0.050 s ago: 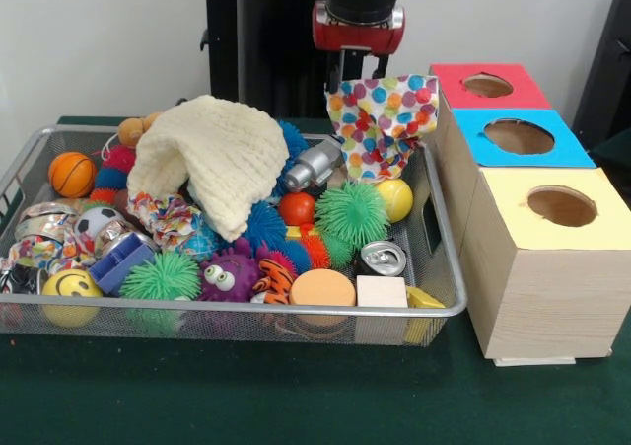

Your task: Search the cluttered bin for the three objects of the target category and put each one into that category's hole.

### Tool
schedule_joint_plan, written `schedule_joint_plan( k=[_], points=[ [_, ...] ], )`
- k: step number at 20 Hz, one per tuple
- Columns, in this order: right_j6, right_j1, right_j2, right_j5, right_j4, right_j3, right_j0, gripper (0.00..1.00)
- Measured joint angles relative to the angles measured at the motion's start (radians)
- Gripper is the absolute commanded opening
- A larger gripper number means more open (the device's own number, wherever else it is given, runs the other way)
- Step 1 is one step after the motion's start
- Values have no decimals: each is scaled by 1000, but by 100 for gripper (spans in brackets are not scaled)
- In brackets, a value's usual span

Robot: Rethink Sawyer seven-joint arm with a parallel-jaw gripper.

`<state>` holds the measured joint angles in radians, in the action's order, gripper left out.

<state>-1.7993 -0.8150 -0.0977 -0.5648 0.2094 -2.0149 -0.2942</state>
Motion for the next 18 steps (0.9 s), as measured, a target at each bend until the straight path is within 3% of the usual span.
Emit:
schedule_joint_plan(
  k=[6,18],
  points=[
    [0,-28,27,0,-38,-1,4,100],
    [0,14,31,0,-42,3,4,100]
  ],
)
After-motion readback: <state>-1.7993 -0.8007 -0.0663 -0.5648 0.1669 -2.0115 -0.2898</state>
